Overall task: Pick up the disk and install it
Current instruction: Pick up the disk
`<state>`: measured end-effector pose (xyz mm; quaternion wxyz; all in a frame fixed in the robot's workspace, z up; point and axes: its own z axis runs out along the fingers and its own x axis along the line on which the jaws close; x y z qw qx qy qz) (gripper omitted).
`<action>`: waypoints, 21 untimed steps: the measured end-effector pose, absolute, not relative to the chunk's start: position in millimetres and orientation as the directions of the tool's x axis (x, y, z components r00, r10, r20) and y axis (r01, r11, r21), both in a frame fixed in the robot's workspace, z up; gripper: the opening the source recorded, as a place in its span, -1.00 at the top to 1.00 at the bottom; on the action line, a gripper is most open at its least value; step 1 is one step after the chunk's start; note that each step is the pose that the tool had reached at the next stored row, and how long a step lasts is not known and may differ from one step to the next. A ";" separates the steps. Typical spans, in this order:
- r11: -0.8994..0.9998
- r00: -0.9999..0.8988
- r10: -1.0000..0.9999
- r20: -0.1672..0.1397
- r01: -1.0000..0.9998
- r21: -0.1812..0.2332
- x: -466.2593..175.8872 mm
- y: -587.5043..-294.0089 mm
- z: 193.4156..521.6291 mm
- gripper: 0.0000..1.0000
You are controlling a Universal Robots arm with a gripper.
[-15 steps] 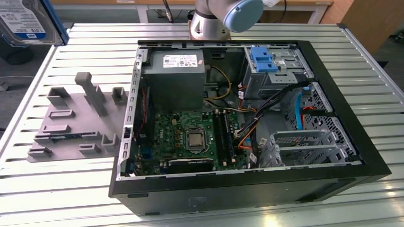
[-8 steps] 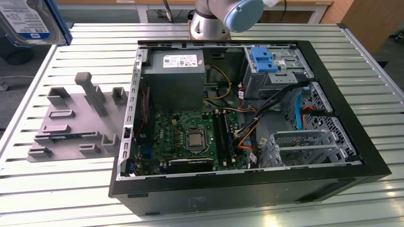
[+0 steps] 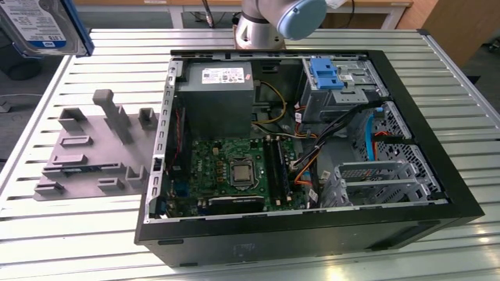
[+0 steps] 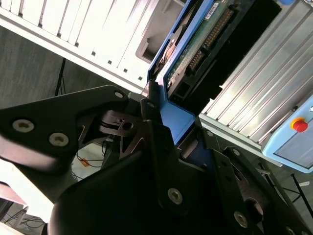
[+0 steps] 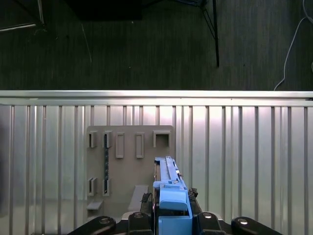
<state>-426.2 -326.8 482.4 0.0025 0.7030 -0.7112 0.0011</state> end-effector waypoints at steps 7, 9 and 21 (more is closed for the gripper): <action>0.012 -0.012 -1.000 0.005 -1.000 0.002 -417.3 -326.8 482.3 0.27; 0.012 -0.012 -1.000 0.005 -1.000 0.002 -413.7 -326.8 482.3 0.27; 0.012 -0.012 -1.000 0.005 -1.000 0.002 -386.8 -326.8 482.3 0.27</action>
